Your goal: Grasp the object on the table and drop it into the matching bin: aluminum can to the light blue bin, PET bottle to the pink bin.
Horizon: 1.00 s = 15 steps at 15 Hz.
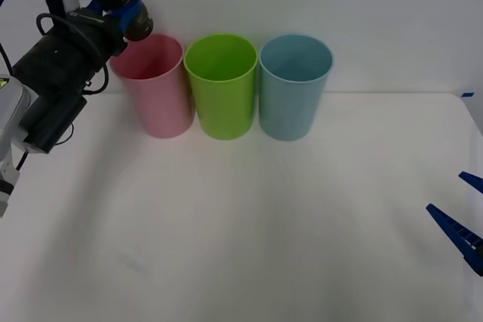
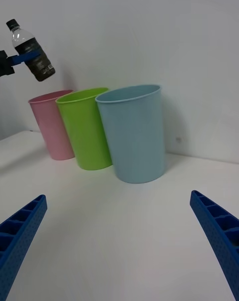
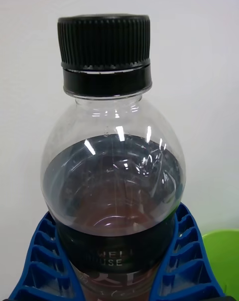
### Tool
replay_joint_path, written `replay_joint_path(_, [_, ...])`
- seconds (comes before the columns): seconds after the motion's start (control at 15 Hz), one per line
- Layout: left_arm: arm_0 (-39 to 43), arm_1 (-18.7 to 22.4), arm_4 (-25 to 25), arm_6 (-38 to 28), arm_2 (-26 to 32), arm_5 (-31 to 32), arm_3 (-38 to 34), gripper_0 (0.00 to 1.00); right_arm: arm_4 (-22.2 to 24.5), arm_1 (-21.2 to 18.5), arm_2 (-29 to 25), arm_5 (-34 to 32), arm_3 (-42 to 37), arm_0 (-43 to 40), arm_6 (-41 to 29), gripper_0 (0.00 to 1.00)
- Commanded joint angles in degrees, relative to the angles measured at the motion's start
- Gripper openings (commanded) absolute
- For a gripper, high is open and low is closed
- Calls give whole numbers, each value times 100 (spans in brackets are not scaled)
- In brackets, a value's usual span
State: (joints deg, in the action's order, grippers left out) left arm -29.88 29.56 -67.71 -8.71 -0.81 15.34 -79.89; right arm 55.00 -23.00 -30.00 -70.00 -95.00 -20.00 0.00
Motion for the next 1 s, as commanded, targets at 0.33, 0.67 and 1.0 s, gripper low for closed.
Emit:
replay_joint_path(0.33, [0, -20, -23, -17, 2, -58, 0, 100, 0, 0, 0, 0, 0, 0, 0, 100])
replay_joint_path(0.67, [70, 24, 161, -8, 2, 136, -9, 100, 0, 0, 0, 0, 0, 0, 0, 100])
replay_joint_path(1.0, [615, 296, 662, 18, 239, 777, -307, 100, 0, 0, 0, 0, 0, 0, 0, 100])
